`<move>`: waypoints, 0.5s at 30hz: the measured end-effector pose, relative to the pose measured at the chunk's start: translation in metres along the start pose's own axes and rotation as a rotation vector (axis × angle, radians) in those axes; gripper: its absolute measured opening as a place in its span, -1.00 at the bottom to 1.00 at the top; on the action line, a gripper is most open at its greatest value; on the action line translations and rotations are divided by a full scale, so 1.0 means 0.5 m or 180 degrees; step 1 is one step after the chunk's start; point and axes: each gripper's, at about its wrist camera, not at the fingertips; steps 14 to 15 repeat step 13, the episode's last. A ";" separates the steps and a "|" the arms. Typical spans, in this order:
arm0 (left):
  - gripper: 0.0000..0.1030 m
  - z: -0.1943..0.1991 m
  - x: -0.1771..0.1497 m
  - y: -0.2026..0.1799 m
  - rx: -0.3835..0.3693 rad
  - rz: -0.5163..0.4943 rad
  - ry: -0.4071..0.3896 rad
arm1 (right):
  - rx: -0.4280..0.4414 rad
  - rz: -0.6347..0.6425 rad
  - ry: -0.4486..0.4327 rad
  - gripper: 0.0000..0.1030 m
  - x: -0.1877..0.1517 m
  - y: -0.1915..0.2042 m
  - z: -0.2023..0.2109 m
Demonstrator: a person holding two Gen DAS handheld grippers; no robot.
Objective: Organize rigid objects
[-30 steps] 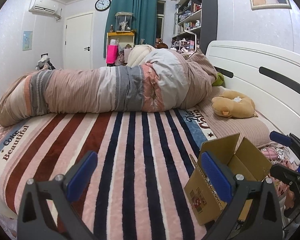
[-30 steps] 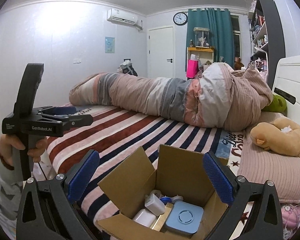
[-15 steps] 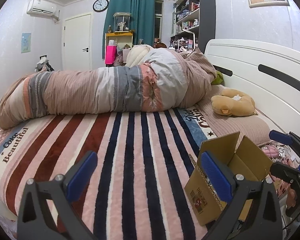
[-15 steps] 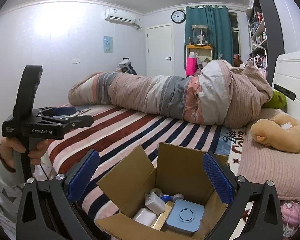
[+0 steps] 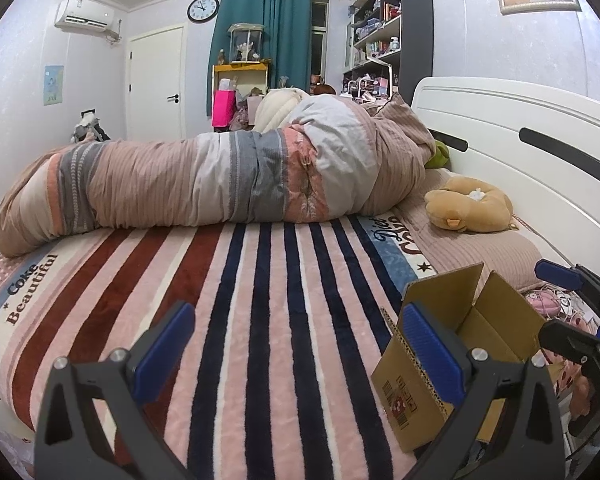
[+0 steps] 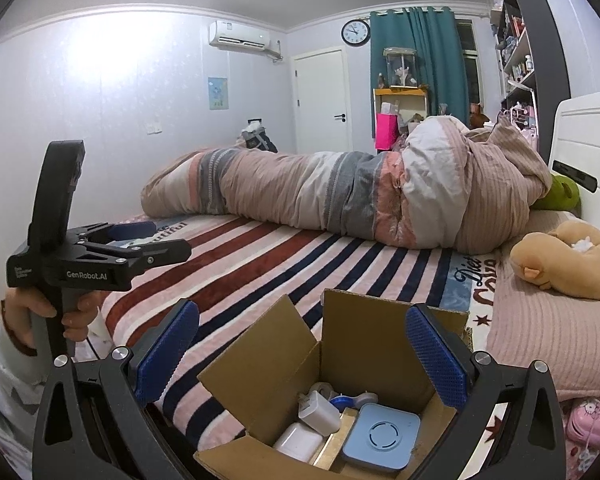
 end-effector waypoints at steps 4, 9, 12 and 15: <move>0.99 0.000 -0.002 0.006 0.0011 0.0007 -0.0021 | 0.0011 -0.0021 0.0000 1.00 -0.001 0.003 -0.003; 0.99 0.001 -0.006 0.010 0.0017 0.0009 -0.0020 | 0.0019 -0.0017 0.0001 1.00 -0.001 -0.002 -0.003; 0.99 0.001 -0.005 0.010 0.0010 0.0004 -0.0031 | 0.0021 -0.0020 -0.0005 1.00 -0.001 -0.003 -0.003; 0.99 0.003 -0.007 0.010 0.0016 0.0005 -0.0028 | 0.0023 -0.0017 -0.0003 1.00 0.000 -0.005 -0.002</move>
Point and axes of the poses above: each gripper's, at about its wrist camera, not at the fingertips, and z roughly against the way its jaws point, y to its left, x to its top, and after that the axes turned 14 degrees about y, right-handed
